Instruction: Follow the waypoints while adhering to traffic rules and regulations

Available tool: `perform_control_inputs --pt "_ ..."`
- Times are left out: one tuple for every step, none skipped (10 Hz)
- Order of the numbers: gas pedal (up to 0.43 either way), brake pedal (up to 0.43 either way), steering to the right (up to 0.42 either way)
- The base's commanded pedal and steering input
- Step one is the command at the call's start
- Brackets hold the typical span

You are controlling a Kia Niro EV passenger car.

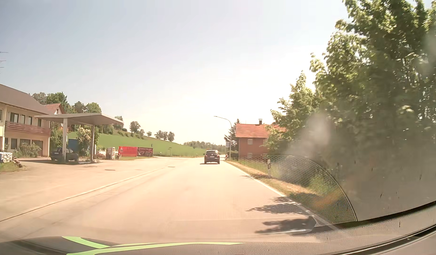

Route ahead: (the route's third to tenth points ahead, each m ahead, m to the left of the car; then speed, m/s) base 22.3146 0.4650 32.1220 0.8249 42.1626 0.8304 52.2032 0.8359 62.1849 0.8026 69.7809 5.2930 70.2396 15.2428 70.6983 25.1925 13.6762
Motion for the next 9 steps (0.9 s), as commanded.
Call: perform_control_inputs --pt "0.000 0.000 -0.007" --pt "0.000 0.000 -0.006" --pt "0.000 0.000 -0.005" --pt "0.000 0.000 -0.005" --pt "0.000 0.000 -0.004" --pt "0.000 0.006 -0.004" --pt "0.000 0.018 -0.003" --pt "0.000 0.030 -0.002" --pt "0.000 0.055 -0.002"
